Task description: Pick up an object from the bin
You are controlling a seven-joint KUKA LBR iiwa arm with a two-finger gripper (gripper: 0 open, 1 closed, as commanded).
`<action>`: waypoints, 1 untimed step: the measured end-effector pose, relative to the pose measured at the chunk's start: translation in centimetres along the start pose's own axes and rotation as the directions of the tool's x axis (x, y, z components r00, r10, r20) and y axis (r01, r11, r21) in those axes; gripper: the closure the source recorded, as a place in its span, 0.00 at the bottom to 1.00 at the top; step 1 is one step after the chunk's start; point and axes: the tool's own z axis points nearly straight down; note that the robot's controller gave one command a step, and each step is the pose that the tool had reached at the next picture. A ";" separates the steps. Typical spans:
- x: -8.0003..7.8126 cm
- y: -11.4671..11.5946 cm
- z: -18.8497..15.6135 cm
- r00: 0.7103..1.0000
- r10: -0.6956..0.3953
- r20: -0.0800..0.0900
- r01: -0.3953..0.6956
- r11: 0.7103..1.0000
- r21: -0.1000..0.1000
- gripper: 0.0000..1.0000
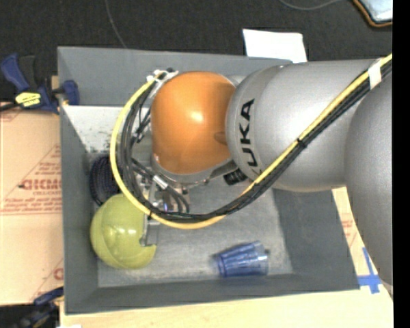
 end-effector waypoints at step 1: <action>-0.2 -0.1 -0.5 1.000 0.006 0.008 -0.006 1.000 -0.002 0.00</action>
Offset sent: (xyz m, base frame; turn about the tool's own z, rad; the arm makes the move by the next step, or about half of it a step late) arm -0.0486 -0.0134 -0.1458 0.0153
